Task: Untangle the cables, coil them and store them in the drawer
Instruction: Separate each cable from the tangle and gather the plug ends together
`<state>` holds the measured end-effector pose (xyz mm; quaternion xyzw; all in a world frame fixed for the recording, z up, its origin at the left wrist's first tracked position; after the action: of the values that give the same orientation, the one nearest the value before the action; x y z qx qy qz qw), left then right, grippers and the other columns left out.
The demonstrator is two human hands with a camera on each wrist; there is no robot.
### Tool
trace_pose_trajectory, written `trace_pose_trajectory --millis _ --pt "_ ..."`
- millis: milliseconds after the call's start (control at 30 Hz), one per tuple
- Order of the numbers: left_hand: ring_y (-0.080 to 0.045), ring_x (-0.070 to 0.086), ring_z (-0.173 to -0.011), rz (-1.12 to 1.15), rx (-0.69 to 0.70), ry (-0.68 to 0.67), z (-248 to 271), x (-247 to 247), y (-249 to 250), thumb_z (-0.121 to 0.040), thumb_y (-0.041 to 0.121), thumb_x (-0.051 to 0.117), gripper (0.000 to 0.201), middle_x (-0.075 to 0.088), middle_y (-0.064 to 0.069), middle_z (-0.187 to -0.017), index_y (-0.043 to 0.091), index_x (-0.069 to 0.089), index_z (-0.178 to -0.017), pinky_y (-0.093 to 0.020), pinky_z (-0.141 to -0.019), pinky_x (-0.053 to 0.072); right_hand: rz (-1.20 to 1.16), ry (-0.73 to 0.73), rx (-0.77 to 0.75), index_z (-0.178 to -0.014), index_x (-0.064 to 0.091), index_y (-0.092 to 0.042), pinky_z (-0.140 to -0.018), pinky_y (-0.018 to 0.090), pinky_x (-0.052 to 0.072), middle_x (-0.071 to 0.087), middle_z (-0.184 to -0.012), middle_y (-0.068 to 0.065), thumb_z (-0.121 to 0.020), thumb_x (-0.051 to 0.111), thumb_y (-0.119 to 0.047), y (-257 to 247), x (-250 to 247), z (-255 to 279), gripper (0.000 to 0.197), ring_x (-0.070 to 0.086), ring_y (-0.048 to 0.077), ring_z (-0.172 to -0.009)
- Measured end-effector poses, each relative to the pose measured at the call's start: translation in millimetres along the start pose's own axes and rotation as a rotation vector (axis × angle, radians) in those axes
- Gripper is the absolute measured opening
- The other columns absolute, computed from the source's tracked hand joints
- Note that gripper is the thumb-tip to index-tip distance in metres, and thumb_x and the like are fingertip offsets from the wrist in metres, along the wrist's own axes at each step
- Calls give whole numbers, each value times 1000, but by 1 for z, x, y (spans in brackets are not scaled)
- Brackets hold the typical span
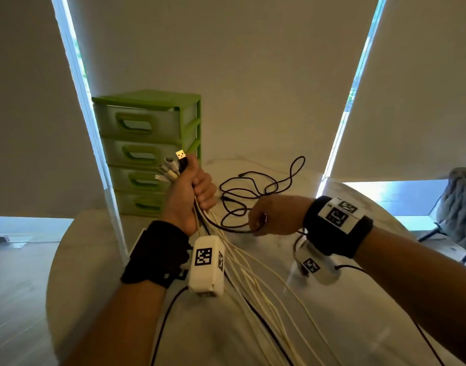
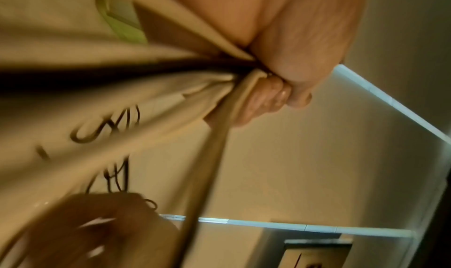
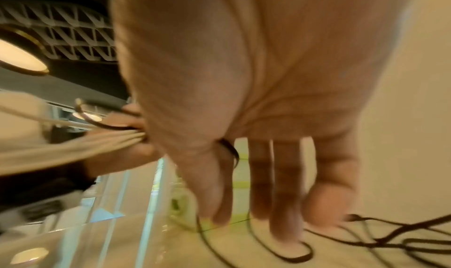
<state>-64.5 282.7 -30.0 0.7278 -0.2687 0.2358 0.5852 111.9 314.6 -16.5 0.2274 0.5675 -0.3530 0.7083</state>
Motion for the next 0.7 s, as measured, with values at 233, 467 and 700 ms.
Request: trace_pose_trajectory --millis 233,467,700 --pt "-3 19 -30 -294 -116 44 5 4 -5 -98 32 48 27 23 7 -41 8 59 -90 -14 -28 17 -625 579 -102 -87 64 -24 -72 26 51 65 -93 -8 -95 56 -12 30 -57 26 16 67 7 -81" --pt "-4 17 -35 -436 -133 -79 17 47 -27 -98 15 52 37 19 7 -46 19 64 -62 -13 -35 11 -904 589 -430 -124 52 -15 -68 25 54 66 -106 2 -93 53 -19 -13 -77 77 32 70 22 -85" --pt "-3 20 -33 -434 -50 -203 20 78 -15 -99 23 46 23 22 8 -44 10 60 -88 -14 -31 18 -592 165 -20 -120 58 -22 -57 23 45 57 -63 -8 -93 59 -30 15 -28 74 28 50 5 -52"
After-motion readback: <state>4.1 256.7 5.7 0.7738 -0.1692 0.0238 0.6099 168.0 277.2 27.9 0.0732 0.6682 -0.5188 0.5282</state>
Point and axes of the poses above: each hand's wrist, its own z-axis away from the middle knuckle, its own x-axis out of the palm, y = z × x, the point moved 2 cm from there along -z, towards the middle knuckle
